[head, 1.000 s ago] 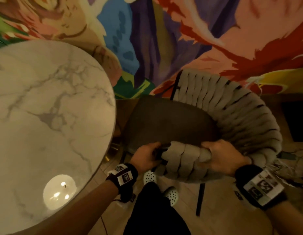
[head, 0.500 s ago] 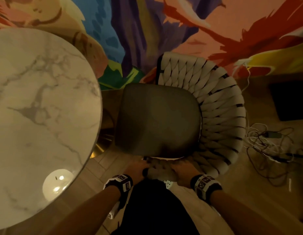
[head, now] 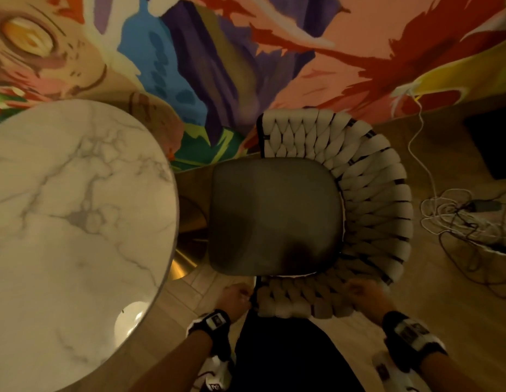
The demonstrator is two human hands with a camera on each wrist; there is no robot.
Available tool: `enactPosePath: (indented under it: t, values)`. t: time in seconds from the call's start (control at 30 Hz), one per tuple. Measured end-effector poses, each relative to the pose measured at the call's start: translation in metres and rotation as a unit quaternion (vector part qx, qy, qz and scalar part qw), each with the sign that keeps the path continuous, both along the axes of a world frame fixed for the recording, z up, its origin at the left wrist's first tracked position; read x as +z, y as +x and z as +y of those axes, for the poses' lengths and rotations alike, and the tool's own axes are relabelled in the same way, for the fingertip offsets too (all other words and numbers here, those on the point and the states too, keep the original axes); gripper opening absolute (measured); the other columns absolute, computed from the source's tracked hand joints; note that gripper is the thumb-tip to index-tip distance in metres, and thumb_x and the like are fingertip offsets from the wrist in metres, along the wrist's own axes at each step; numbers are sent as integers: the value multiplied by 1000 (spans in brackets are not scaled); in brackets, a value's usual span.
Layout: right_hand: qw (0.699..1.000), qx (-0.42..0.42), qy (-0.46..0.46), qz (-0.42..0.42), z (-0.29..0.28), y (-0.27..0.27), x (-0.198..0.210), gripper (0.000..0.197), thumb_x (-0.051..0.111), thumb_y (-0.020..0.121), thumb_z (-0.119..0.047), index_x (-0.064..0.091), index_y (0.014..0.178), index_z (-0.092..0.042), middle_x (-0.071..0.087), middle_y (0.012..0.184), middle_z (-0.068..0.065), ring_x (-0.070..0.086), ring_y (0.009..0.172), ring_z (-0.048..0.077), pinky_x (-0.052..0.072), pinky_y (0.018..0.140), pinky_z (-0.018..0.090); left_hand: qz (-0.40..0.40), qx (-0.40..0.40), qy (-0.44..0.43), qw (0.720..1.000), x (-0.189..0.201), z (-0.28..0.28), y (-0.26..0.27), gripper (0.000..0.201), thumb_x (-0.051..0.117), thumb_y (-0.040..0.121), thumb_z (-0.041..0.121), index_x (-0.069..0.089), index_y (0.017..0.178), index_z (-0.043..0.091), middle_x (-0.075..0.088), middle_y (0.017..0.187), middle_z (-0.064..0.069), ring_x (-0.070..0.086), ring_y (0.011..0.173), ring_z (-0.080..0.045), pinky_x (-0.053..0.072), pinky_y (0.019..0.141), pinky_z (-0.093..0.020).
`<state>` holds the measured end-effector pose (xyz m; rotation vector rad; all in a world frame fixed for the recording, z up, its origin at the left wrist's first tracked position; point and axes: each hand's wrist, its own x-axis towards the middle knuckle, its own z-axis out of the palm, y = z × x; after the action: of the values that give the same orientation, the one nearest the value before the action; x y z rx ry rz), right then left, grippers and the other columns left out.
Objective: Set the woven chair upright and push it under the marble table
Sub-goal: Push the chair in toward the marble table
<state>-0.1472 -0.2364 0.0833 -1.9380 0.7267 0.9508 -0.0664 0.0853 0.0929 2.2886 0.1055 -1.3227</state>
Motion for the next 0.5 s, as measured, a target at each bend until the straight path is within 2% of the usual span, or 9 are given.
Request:
enactPosePath:
  t: [0.03, 0.07, 0.1, 0.13, 0.2, 0.27, 0.33, 0.4, 0.5]
  values:
    - [997, -80, -5, -3, -21, -14, 1, 17, 60, 89, -13, 68, 76, -20, 68, 91, 19, 62, 79, 30, 53, 83, 50, -1, 16, 10, 1000, 0, 3, 2, 19, 59, 78, 7, 64, 78, 26, 68, 97, -6, 65, 100, -26, 54, 91, -37]
    - [988, -156, -11, -1, -40, -25, 7, 14, 58, 91, -12, 67, 81, -15, 68, 91, 23, 61, 78, 31, 52, 82, 52, -4, 30, 14, 999, 0, 6, 3, 24, 58, 78, 7, 60, 74, 31, 68, 96, -4, 65, 100, -25, 54, 91, -37]
    - [976, -218, -18, 1, -58, -35, 12, 11, 56, 93, -12, 65, 92, -7, 67, 91, 24, 60, 77, 31, 51, 77, 50, -5, 35, 21, 999, 0, 7, 3, 25, 58, 78, 7, 58, 75, 32, 68, 97, -4, 65, 100, -24, 54, 90, -37]
    - [961, -277, -23, 6, -74, -43, 11, 17, 53, 94, -11, 61, 104, 1, 67, 91, 24, 59, 77, 31, 50, 72, 45, -3, 40, 27, 999, 2, 8, 2, 22, 59, 79, 9, 58, 78, 31, 69, 99, -5, 66, 99, -24, 55, 88, -37]
    - [934, -357, -14, 12, -96, -47, 9, 28, 50, 95, -12, 52, 118, 4, 65, 102, 24, 58, 84, 32, 48, 71, 38, -2, 41, 40, 998, 3, 4, 0, 16, 59, 80, 13, 63, 88, 27, 67, 102, -5, 65, 97, -23, 55, 83, -36]
    - [915, -401, 28, 20, -101, -37, 6, 38, 50, 96, -15, 45, 132, -4, 63, 105, 15, 56, 95, 33, 49, 82, 43, -20, 21, 36, 999, 7, -7, -4, 19, 60, 82, 15, 66, 99, 21, 63, 101, -3, 62, 100, -23, 52, 83, -34]
    - [894, -437, 98, 13, -101, -19, -3, 47, 50, 95, -20, 41, 140, -11, 60, 111, 7, 56, 101, 29, 45, 88, 44, -19, -24, 8, 1000, 8, -22, -7, 25, 60, 85, 17, 66, 109, 15, 65, 112, -7, 60, 110, -24, 46, 86, -28]
    - [873, -465, 143, -10, -97, 1, -2, 43, 47, 93, -23, 49, 135, -12, 57, 116, 6, 56, 96, 24, 46, 79, 39, 22, -91, -24, 995, 12, -36, -18, 38, 56, 87, 22, 59, 124, 13, 59, 131, -7, 55, 120, -23, 42, 93, -25]
    - [858, -487, 162, -29, -92, 16, 5, 37, 47, 92, -23, 54, 127, -14, 54, 118, 5, 54, 93, 23, 44, 69, 35, 55, -166, -7, 985, -4, -42, -34, 72, 59, 75, 28, 37, 143, 18, 34, 152, -8, 36, 138, -27, 33, 115, -36]
